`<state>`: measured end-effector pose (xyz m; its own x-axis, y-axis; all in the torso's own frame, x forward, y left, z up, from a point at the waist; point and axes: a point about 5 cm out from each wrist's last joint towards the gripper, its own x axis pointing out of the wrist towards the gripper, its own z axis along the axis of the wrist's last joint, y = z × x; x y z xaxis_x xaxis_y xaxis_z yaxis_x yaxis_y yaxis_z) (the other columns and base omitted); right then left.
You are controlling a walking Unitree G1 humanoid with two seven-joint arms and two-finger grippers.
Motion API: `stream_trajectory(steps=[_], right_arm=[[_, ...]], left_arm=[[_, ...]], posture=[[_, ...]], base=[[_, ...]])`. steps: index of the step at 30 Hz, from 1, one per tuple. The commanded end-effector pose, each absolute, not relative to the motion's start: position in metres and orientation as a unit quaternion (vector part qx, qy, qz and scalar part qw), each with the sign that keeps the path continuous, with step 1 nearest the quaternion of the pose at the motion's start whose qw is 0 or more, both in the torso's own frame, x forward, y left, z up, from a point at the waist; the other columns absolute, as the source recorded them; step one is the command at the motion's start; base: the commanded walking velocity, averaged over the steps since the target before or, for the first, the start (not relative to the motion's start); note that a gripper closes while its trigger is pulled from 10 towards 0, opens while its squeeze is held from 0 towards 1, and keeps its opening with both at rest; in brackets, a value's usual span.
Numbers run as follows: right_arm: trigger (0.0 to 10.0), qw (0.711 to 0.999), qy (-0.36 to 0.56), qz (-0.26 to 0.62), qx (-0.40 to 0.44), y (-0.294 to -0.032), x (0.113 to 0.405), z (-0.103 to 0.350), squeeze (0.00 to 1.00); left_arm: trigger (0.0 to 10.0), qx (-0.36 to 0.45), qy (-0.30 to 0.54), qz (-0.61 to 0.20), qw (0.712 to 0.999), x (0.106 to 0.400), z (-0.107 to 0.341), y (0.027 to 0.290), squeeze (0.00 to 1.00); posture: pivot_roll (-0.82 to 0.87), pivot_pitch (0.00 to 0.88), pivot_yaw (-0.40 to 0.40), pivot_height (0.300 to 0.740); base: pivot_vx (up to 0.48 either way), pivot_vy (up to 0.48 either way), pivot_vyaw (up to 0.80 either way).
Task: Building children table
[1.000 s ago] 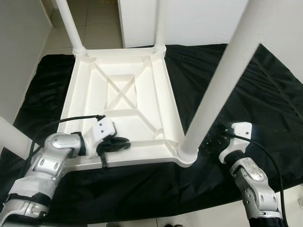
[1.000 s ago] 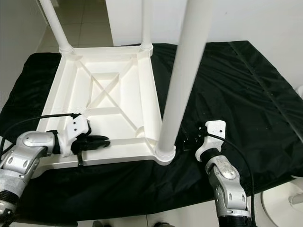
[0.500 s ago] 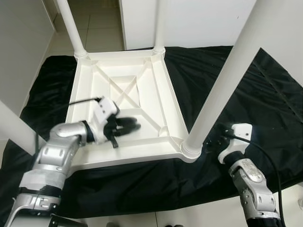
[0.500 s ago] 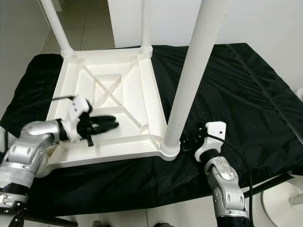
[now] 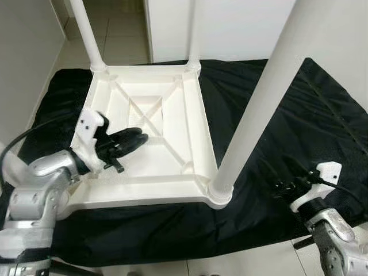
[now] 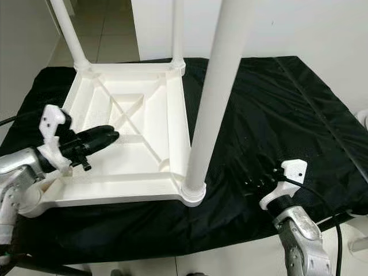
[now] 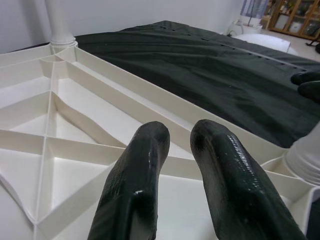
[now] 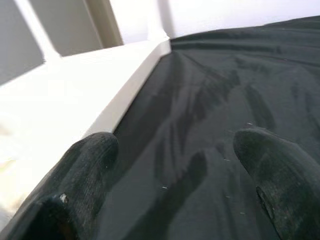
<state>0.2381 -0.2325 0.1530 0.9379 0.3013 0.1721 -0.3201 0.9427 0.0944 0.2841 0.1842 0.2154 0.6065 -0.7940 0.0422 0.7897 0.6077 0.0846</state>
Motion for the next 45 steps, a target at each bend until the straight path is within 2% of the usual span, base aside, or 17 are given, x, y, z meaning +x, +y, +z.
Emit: stream_trajectory(steps=[1,6,10,17,22,23,26,35,42,45], right_arm=[[10.0,0.982,-0.077,0.159,0.061,-0.237,0.232,0.153,0.0],[10.0,0.982,-0.078,0.158,0.067,-0.239,0.227,0.155,0.0],[10.0,0.972,-0.053,0.224,0.055,-0.236,0.21,0.153,0.0],[10.0,0.96,-0.033,0.275,0.023,-0.241,0.209,0.157,0.0],[10.0,0.941,-0.022,0.336,0.01,-0.231,0.21,0.163,0.0],[10.0,0.938,-0.021,0.346,0.007,-0.228,0.21,0.165,0.0],[10.0,0.927,-0.015,0.374,-0.007,-0.22,0.209,0.166,0.0],[10.0,0.923,-0.025,0.384,-0.026,-0.211,0.213,0.173,0.0],[10.0,0.923,-0.042,0.378,-0.057,-0.2,0.218,0.175,0.0],[10.0,0.914,-0.04,0.399,-0.054,-0.189,0.22,0.173,0.0]], left_arm=[[10.0,0.014,-0.032,-0.46,0.887,0.272,0.217,0.187,0.0],[10.0,0.006,-0.024,-0.478,0.878,0.26,0.215,0.183,0.0],[10.0,0.002,0.011,-0.553,0.833,0.229,0.208,0.171,0.0],[10.0,-0.002,0.036,-0.584,0.811,0.218,0.198,0.157,0.0],[10.0,-0.002,0.029,-0.567,0.823,0.222,0.197,0.148,0.0],[10.0,0.004,0.022,-0.559,0.829,0.223,0.198,0.146,0.0],[10.0,0.022,0.013,-0.531,0.847,0.224,0.195,0.141,0.0],[10.0,0.035,0.022,-0.512,0.858,0.225,0.197,0.135,0.0],[10.0,0.033,0.024,-0.502,0.864,0.228,0.198,0.133,0.0],[10.0,0.039,0.012,-0.504,0.863,0.228,0.198,0.128,0.0]], posture=[[-0.02,0.069,0.012,0.74],[-0.02,0.061,0.007,0.74],[-0.02,0.056,0.011,0.74],[-0.03,0.041,0.016,0.74],[-0.03,0.047,0.018,0.74],[-0.04,0.08,0.026,0.74],[-0.04,0.09,0.031,0.74],[-0.03,0.135,0.049,0.74],[-0.03,0.136,0.056,0.74],[-0.02,0.113,0.066,0.74]], base=[[0.0,0.0,0.0],[0.0,0.0,0.0],[0.0,0.0,0.0],[0.0,0.0,0.0],[0.0,0.0,0.0],[0.0,0.0,0.0],[0.0,0.0,0.0],[0.0,0.0,0.0],[0.0,0.0,0.0],[0.0,0.0,0.0]])
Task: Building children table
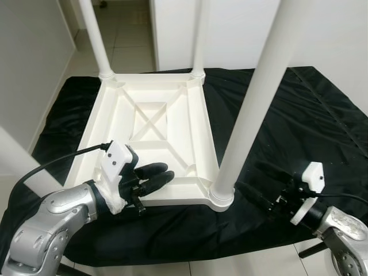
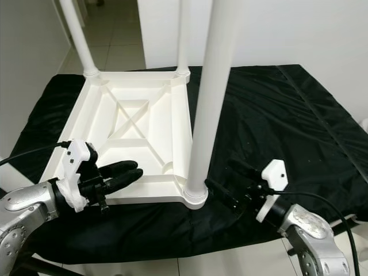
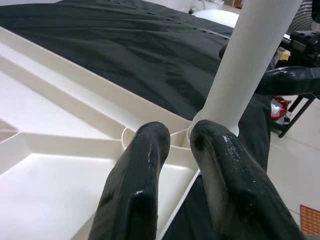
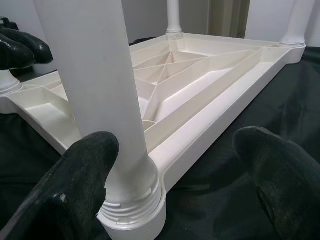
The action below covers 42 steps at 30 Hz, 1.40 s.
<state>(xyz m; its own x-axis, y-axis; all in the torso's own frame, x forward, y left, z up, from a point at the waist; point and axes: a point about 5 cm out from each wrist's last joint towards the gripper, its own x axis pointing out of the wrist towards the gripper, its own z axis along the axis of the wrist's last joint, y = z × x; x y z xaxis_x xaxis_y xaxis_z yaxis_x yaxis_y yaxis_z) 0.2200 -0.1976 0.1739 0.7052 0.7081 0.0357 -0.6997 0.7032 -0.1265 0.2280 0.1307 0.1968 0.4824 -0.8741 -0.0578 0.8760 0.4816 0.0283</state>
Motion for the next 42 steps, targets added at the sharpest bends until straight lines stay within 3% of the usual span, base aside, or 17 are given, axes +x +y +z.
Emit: stream_trajectory(steps=[1,7,11,18,25,29,37,42], right_arm=[[10.0,0.909,-0.038,0.411,-0.058,-0.184,0.222,0.173,0.0],[10.0,0.896,-0.03,0.438,-0.063,-0.18,0.224,0.172,0.0],[10.0,0.868,0.005,0.492,-0.071,-0.184,0.217,0.172,0.0],[10.0,0.859,0.028,0.506,-0.078,-0.195,0.209,0.173,0.0],[10.0,0.864,0.007,0.497,-0.082,-0.186,0.226,0.171,0.0],[10.0,0.855,0.001,0.514,-0.074,-0.167,0.246,0.163,0.0],[10.0,0.837,0.01,0.543,-0.068,-0.151,0.26,0.156,0.0],[10.0,0.844,0.012,0.531,-0.079,-0.148,0.27,0.151,0.0]], left_arm=[[10.0,0.042,0.01,-0.505,0.862,0.229,0.198,0.125,0.0],[10.0,0.05,0.009,-0.504,0.862,0.23,0.197,0.119,0.0],[10.0,0.064,0.005,-0.503,0.862,0.23,0.193,0.113,0.0],[10.0,0.065,-0.002,-0.497,0.865,0.232,0.195,0.112,0.0],[10.0,0.063,-0.008,-0.494,0.867,0.234,0.19,0.113,0.0],[10.0,0.032,0.008,-0.492,0.87,0.233,0.187,0.116,0.0],[10.0,0.049,0.008,-0.48,0.876,0.231,0.184,0.119,0.0],[10.0,0.06,0.004,-0.471,0.88,0.229,0.181,0.115,0.0]], posture=[[-0.02,0.11,0.065,0.74],[-0.02,0.105,0.062,0.74],[-0.03,0.095,0.052,0.74],[-0.03,0.09,0.049,0.74],[-0.04,0.063,0.023,0.74],[-0.04,0.063,0.016,0.74],[0.01,0.083,-0.019,0.74],[0.02,0.068,-0.026,0.74]], base=[[0.0,0.0,0.0],[0.0,0.0,0.0],[0.0,0.0,0.0],[0.0,0.0,0.0],[0.0,0.0,0.0],[0.0,0.0,0.0],[0.0,0.0,0.0],[0.0,0.0,0.0]])
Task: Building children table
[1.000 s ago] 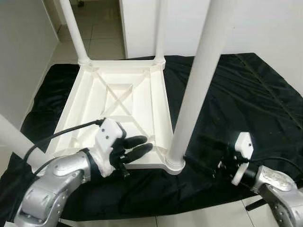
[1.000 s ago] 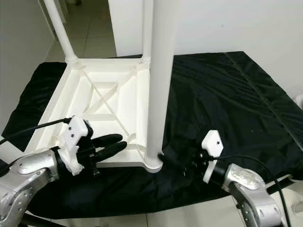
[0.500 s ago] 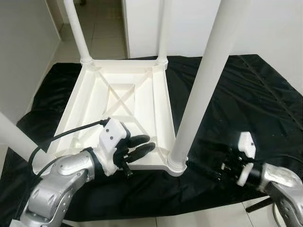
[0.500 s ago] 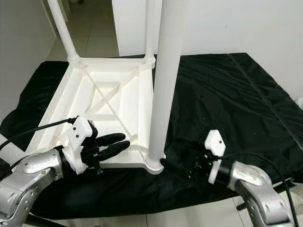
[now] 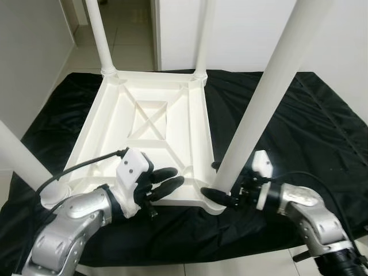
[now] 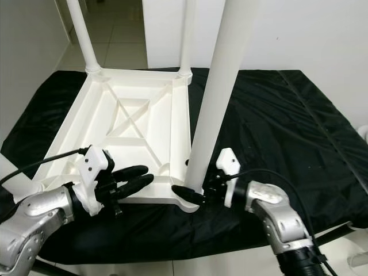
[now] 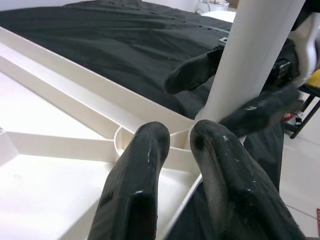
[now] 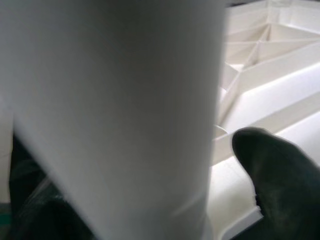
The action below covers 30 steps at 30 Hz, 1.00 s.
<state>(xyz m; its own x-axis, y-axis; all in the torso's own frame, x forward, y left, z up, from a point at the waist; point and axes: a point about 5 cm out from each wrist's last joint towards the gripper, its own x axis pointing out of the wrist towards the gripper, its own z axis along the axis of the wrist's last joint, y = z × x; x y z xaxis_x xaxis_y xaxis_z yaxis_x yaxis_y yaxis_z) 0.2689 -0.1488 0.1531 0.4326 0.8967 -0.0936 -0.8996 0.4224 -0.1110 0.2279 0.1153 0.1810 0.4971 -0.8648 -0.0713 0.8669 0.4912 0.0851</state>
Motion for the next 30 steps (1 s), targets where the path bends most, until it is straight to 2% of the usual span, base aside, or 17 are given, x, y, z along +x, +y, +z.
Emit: stream_trajectory(steps=[1,5,10,14,16,17,19,21,24,29,30], right_arm=[[0.0,0.849,0.011,0.521,-0.081,-0.148,0.272,0.151,0.0],[0.0,0.858,0.008,0.507,-0.078,-0.15,0.274,0.15,0.0],[0.0,0.875,0.006,0.48,-0.065,-0.156,0.271,0.146,0.0],[0.0,0.899,-0.007,0.435,-0.045,-0.154,0.268,0.145,0.0],[0.0,0.899,-0.007,0.435,-0.045,-0.154,0.268,0.145,0.0],[10.0,0.908,-0.011,0.416,-0.046,-0.152,0.268,0.145,0.0],[10.0,0.93,-0.015,0.363,-0.049,-0.15,0.27,0.145,0.0],[10.0,0.93,-0.015,0.363,-0.049,-0.15,0.27,0.145,0.0],[10.0,0.966,-0.004,0.257,-0.031,-0.143,0.27,0.141,0.0],[10.0,0.98,-0.006,0.2,-0.015,-0.136,0.268,0.142,0.0],[10.0,0.991,0.0,0.137,-0.001,-0.134,0.271,0.141,0.0]], left_arm=[[10.0,0.059,0.004,-0.469,0.881,0.228,0.181,0.113,0.0],[10.0,0.052,0.002,-0.467,0.883,0.228,0.181,0.111,0.0],[10.0,0.055,-0.013,-0.437,0.898,0.237,0.18,0.112,0.0],[10.0,0.043,-0.005,-0.417,0.908,0.245,0.177,0.112,0.0],[10.0,0.043,-0.005,-0.417,0.908,0.245,0.177,0.112,0.0],[10.0,0.045,-0.006,-0.417,0.908,0.246,0.176,0.111,0.0],[10.0,0.048,-0.01,-0.414,0.909,0.247,0.176,0.109,0.0],[10.0,0.048,-0.01,-0.414,0.909,0.247,0.176,0.109,0.0],[10.0,0.047,-0.01,-0.389,0.92,0.257,0.174,0.108,0.0],[10.0,0.048,-0.011,-0.371,0.927,0.262,0.172,0.109,0.0],[10.0,0.052,-0.005,-0.362,0.931,0.265,0.17,0.108,0.0]], posture=[[0.02,0.066,-0.03,0.74],[0.02,0.066,-0.032,0.74],[0.01,0.056,-0.033,0.74],[0.0,0.046,-0.024,0.74],[0.0,0.046,-0.024,0.74],[-0.02,0.037,-0.023,0.74],[-0.02,0.029,-0.028,0.74],[-0.02,0.029,-0.028,0.74],[-0.03,0.014,-0.026,0.74],[-0.03,0.008,-0.025,0.74],[-0.03,0.012,-0.027,0.74]], base=[[0.0,0.0,0.0],[0.0,0.0,0.0],[0.0,0.0,0.0],[0.0,0.0,0.0],[0.0,0.0,0.0],[0.0,0.0,0.0],[0.0,0.0,0.0],[0.0,0.0,0.0],[0.0,0.0,0.0],[0.0,0.0,0.0],[0.0,0.0,0.0]])
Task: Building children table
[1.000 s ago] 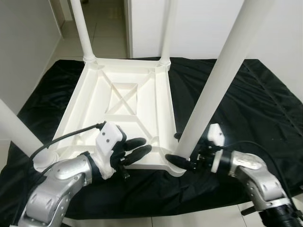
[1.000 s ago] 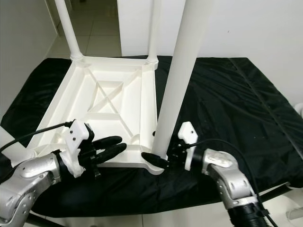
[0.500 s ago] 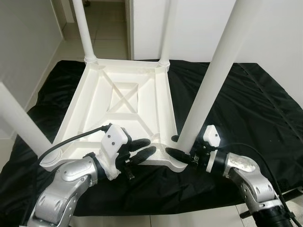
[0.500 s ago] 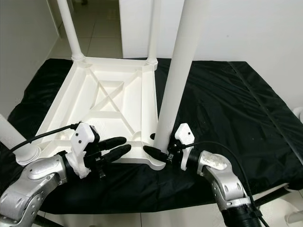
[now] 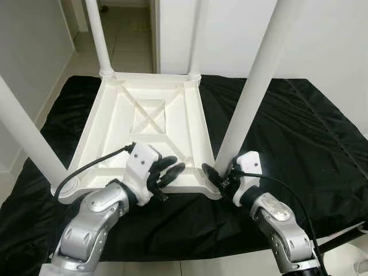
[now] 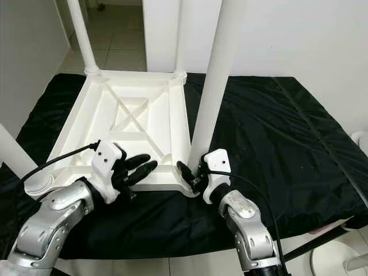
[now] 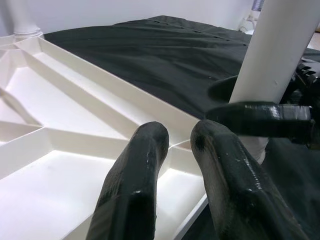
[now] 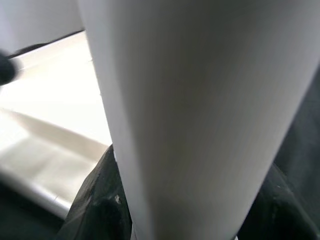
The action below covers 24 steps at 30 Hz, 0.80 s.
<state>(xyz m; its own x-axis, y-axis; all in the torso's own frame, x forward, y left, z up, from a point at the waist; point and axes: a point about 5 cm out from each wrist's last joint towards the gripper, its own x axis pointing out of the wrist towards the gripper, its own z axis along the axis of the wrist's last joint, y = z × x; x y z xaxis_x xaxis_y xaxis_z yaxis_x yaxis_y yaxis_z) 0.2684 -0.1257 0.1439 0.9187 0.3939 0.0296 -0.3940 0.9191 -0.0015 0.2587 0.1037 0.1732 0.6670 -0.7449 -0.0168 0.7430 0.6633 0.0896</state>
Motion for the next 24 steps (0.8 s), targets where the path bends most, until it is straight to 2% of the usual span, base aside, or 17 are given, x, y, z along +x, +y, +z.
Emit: stream_trajectory(steps=[1,4,5,6,7,9,15,16,24], right_arm=[[10.0,0.991,0.0,0.137,-0.001,-0.134,0.271,0.141,0.0],[10.0,0.995,0.003,0.097,0.003,-0.134,0.272,0.14,0.0],[10.0,0.999,0.006,0.047,0.015,-0.135,0.273,0.138,0.0],[10.0,0.999,0.006,0.047,0.015,-0.135,0.273,0.138,0.0],[10.0,0.998,0.021,-0.034,0.038,-0.134,0.273,0.132,0.0],[10.0,0.997,0.03,-0.059,0.048,-0.133,0.272,0.13,0.0],[10.0,0.997,0.034,-0.042,0.054,-0.123,0.272,0.13,0.0],[10.0,0.998,0.021,-0.024,0.049,-0.125,0.271,0.133,1.0],[10.0,0.999,-0.024,0.017,0.03,-0.141,0.268,0.146,1.0]], left_arm=[[10.0,0.052,-0.005,-0.362,0.931,0.265,0.17,0.108,0.0],[10.0,0.052,-0.004,-0.356,0.933,0.266,0.17,0.108,0.0],[10.0,0.055,-0.005,-0.358,0.932,0.265,0.169,0.108,0.0],[10.0,0.055,-0.005,-0.358,0.932,0.265,0.169,0.108,0.0],[10.0,0.057,-0.005,-0.359,0.932,0.264,0.167,0.106,0.0],[10.0,0.057,-0.004,-0.359,0.931,0.264,0.166,0.105,0.0],[10.0,0.05,-0.006,-0.361,0.931,0.267,0.166,0.097,0.0],[10.0,0.046,-0.008,-0.364,0.93,0.268,0.167,0.094,0.0],[10.0,0.042,-0.019,-0.375,0.926,0.263,0.167,0.086,0.0]], posture=[[-0.03,0.012,-0.027,0.74],[-0.03,0.012,-0.027,0.74],[-0.04,0.014,-0.015,0.74],[-0.04,0.014,-0.015,0.74],[-0.04,0.0,-0.009,0.74],[-0.04,0.0,-0.004,0.74],[-0.04,0.0,-0.003,0.74],[-0.05,0.014,-0.009,0.74],[-0.06,0.024,-0.017,0.74]], base=[[0.0,0.0,0.0],[0.0,0.0,0.0],[0.0,0.0,0.0],[0.0,0.0,0.0],[0.0,0.0,0.0],[0.0,0.0,0.0],[0.0,0.0,0.0],[0.0,0.0,0.0],[0.0,0.0,0.0]])
